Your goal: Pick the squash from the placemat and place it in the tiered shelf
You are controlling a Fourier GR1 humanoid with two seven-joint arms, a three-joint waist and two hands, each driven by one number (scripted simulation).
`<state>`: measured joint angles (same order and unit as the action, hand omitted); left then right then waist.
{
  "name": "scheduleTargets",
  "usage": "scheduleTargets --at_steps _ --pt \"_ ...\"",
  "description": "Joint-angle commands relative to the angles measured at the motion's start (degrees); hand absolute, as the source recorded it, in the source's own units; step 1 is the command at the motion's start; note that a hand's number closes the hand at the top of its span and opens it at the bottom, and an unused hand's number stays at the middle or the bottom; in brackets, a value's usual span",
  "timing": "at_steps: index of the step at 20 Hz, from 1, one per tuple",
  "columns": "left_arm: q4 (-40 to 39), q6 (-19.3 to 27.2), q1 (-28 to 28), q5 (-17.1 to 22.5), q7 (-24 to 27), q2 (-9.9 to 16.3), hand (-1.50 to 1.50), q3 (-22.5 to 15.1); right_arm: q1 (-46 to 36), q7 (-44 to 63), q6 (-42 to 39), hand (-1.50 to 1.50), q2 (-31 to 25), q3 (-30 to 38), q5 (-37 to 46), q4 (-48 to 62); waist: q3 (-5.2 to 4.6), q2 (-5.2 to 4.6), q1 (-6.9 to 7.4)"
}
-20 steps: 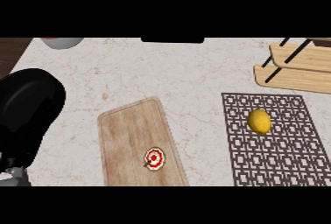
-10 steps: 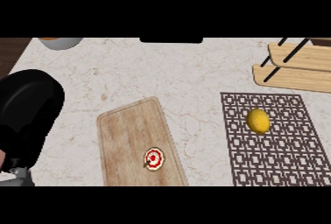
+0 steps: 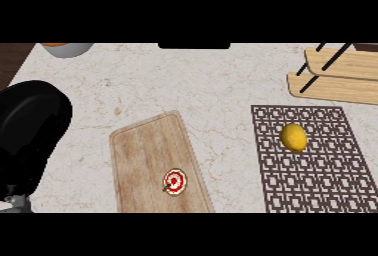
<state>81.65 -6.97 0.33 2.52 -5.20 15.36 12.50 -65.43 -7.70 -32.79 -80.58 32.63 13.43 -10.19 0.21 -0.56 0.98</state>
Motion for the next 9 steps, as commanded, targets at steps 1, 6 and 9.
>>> scheduleTargets --at_steps 1,6,9 --pt "-0.63 -0.24 1.03 0.40 0.97 0.11 0.00 0.81 3.99 -0.17 -4.45 -1.50 -7.52 1.29 -0.50 2.45 0.14 -0.17 -0.46" --pt "0.39 0.26 1.66 -0.24 0.67 -0.83 0.00 -0.16 8.27 -2.78 -10.23 -1.50 -12.72 1.57 -0.41 3.94 0.32 -0.02 -0.87" --pt "-0.94 -0.11 1.81 0.53 0.25 0.01 0.00 1.14 10.40 -5.60 -12.99 -1.50 -15.64 2.72 -1.27 5.47 0.44 0.19 -1.96"
